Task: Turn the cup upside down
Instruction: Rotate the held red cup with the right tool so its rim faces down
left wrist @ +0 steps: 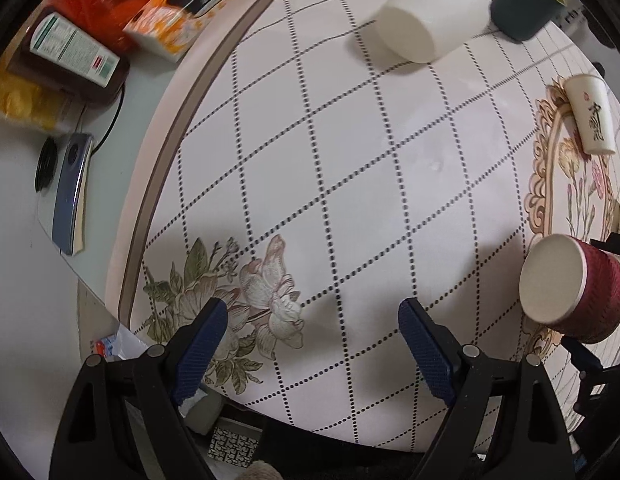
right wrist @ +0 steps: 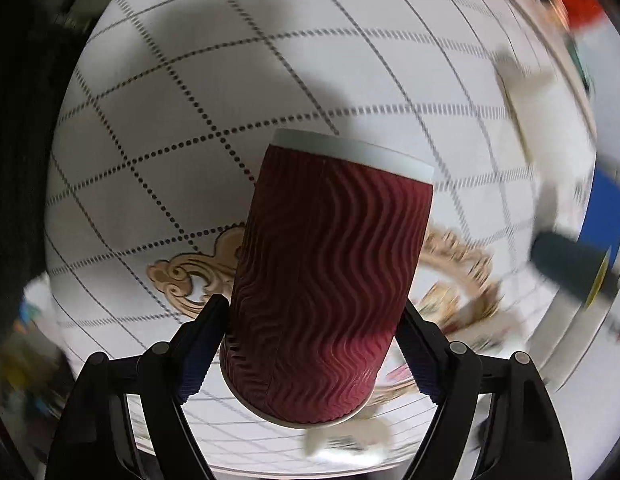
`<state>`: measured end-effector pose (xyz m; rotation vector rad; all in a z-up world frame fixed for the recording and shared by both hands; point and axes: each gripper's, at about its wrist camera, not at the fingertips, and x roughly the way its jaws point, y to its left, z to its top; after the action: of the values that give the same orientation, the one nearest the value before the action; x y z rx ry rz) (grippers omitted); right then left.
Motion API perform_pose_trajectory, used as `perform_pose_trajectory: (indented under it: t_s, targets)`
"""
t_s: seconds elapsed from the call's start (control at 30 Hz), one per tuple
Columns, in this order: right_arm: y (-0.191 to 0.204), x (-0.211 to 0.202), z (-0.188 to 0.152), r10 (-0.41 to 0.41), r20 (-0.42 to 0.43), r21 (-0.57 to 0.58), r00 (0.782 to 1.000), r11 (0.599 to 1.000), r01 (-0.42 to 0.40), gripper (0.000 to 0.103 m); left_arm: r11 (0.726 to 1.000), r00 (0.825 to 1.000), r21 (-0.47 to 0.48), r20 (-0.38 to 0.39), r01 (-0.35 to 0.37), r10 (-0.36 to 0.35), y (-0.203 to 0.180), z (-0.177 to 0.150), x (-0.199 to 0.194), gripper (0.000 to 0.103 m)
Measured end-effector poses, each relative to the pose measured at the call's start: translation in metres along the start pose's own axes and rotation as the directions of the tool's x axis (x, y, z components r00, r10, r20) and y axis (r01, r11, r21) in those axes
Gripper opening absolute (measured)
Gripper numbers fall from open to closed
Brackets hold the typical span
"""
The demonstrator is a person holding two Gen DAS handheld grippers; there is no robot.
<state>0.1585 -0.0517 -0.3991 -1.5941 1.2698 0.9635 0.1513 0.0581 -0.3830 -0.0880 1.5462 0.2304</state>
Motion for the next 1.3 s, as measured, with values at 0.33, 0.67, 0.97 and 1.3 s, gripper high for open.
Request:
perform_pose_trajectory:
  t_s: [0.33, 0.67, 0.97, 1.3]
  targets:
    - [-0.019, 0.012, -0.038, 0.192, 0.068, 0.435, 0.979, 0.877, -0.203, 0.084, 0.998, 1.000, 0.056, 0.009, -0.007, 0.006, -0.025, 0.006, -0.005, 0.087]
    - [-0.036, 0.026, -0.068, 0.269, 0.156, 0.728, 0.951, 0.619, -0.294, 0.084, 0.997, 1.000, 0.076, 0.016, -0.010, 0.009, -0.034, 0.011, -0.014, 0.087]
    - [-0.045, 0.039, -0.085, 0.327, 0.222, 0.813, 0.918, 0.458, -0.360, 0.084, 0.997, 1.000, 0.079, 0.015, -0.011, 0.010, -0.037, 0.012, -0.015, 0.087]
    - [-0.060, 0.057, -0.101, 0.447, 0.258, 0.852, 0.857, 0.313, -0.420, 0.086, 0.997, 1.000, 0.079, 0.014, -0.014, 0.013, -0.029, 0.005, -0.010, 0.087]
